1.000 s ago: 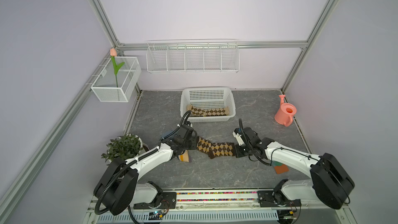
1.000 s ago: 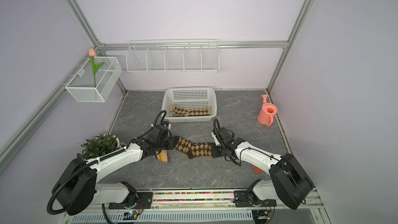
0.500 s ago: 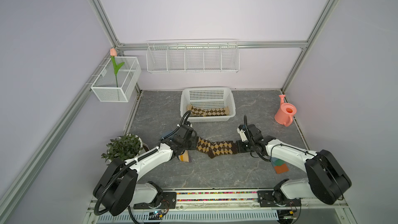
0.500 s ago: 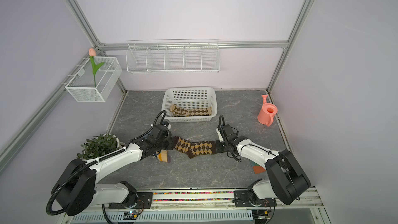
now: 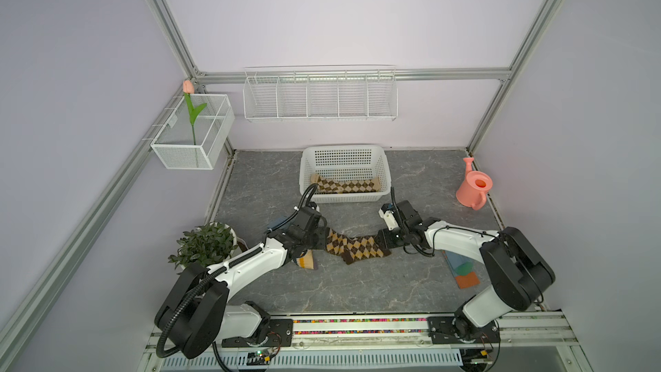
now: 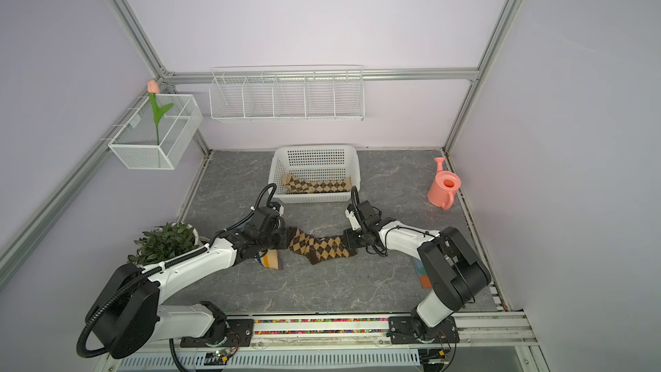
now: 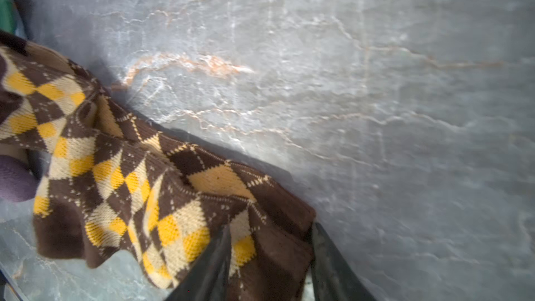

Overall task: Place the socks together as a pair
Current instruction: Pick up a pair of socks from the center of the board, then place a pair of socks in the bin.

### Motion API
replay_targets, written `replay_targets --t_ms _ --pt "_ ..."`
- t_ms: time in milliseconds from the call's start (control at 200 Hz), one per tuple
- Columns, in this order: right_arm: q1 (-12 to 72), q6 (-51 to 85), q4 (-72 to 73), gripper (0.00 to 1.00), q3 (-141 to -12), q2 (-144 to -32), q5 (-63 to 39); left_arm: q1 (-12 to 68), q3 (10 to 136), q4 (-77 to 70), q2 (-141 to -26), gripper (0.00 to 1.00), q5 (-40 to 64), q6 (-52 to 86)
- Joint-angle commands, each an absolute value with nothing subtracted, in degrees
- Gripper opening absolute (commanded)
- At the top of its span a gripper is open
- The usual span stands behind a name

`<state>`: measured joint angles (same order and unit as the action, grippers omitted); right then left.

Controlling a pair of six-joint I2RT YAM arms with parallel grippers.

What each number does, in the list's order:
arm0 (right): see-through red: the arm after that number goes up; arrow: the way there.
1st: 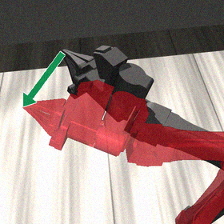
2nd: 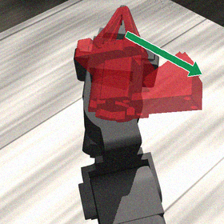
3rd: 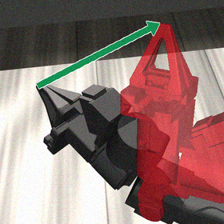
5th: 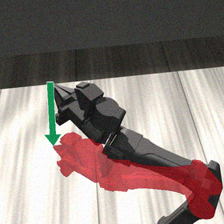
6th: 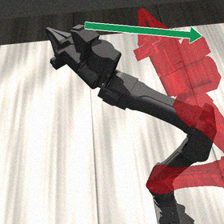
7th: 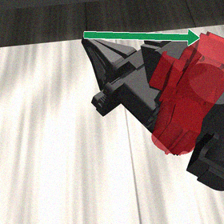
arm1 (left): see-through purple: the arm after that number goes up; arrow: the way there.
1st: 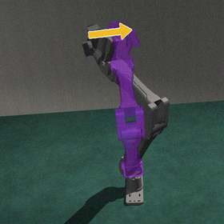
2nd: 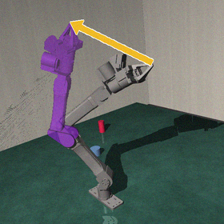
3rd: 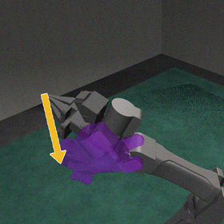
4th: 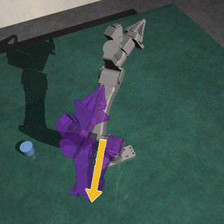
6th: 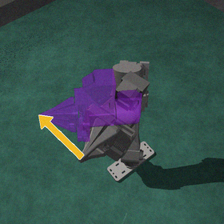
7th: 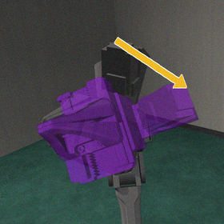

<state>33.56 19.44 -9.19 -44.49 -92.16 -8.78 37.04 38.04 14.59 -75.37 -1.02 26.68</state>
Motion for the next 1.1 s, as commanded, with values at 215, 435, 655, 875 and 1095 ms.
replay_targets --t_ms 215,435,655,875,1095 --pt "34.52 19.79 -10.42 0.08 -43.42 -93.08 -8.43 37.09 38.51 13.34 -74.58 0.0 0.67 26.76" --pt "34.08 19.22 -13.99 0.07 -46.54 -82.23 -10.74 37.16 44.43 17.44 -69.3 0.0 3.03 26.42" --pt "31.77 16.69 -20.71 0.07 -54.68 -75.54 -13.16 37.12 54.83 23.39 -69.45 0.0 2.26 23.73" --pt "27.07 14.25 -23.77 0.07 -64.73 -77.49 -15.4 36.38 62.69 24.11 -70.71 0.0 -3.84 19.56" --pt "22.93 12.49 -25.53 0.07 -79.45 -87.33 -20.12 32.5 73.59 26.23 -79.19 0.0 -7.17 15.01"
